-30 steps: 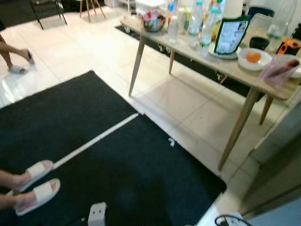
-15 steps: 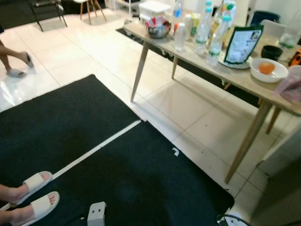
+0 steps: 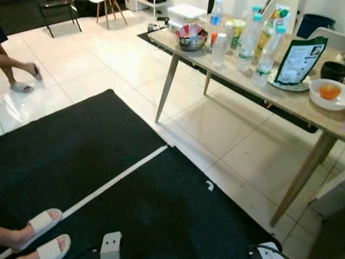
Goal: Restocking fridge
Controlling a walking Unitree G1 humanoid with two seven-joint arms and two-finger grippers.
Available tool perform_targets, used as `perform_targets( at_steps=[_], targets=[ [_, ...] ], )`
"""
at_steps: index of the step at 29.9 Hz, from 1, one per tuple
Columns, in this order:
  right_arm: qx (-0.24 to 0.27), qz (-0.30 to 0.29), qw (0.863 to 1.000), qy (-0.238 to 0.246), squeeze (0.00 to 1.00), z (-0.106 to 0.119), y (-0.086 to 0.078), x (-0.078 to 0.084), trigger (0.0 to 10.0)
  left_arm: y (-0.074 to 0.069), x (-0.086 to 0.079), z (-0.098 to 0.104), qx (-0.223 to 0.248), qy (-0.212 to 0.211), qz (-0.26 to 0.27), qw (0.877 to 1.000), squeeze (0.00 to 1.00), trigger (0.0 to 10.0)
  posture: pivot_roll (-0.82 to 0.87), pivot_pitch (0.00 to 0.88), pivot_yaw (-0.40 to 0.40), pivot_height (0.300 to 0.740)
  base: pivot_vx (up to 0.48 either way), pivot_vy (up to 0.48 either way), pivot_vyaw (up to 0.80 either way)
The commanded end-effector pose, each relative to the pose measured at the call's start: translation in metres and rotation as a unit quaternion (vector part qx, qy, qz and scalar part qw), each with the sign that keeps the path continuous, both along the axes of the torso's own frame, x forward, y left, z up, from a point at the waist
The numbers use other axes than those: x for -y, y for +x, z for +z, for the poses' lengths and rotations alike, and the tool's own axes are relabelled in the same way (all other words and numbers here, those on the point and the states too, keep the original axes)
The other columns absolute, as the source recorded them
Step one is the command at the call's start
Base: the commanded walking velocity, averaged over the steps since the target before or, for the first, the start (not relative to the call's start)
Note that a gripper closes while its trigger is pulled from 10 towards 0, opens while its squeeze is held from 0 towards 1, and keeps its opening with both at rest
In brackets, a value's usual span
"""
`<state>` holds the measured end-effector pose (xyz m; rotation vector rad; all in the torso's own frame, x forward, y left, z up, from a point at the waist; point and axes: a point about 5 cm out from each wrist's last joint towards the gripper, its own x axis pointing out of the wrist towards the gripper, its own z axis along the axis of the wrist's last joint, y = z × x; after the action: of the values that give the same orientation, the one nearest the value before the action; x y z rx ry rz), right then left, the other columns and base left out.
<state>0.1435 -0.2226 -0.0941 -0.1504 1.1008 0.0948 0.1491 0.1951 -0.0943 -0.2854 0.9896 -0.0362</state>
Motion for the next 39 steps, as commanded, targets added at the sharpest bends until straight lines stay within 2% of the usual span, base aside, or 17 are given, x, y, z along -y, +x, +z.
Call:
perform_targets(
  at_steps=[1, 39],
  targets=[
    [-0.009, -0.006, 1.000, -0.004, 0.00, -0.0015, -0.0052, 0.0027, 10.0, -0.0054, 0.0006, -0.0022, -0.010, 0.001, -0.003, 1.000, 0.00, 10.0, -0.03, 0.118, -0.011, 0.740, 0.296, 0.000, 0.00],
    [-0.012, -0.009, 1.000, -0.006, 0.00, -0.0025, -0.0078, 0.0026, 10.0, -0.0062, 0.0040, -0.0031, -0.012, -0.001, -0.006, 1.000, 0.00, 10.0, -0.03, 0.122, -0.013, 0.740, 0.279, 0.000, 0.00]
  ],
)
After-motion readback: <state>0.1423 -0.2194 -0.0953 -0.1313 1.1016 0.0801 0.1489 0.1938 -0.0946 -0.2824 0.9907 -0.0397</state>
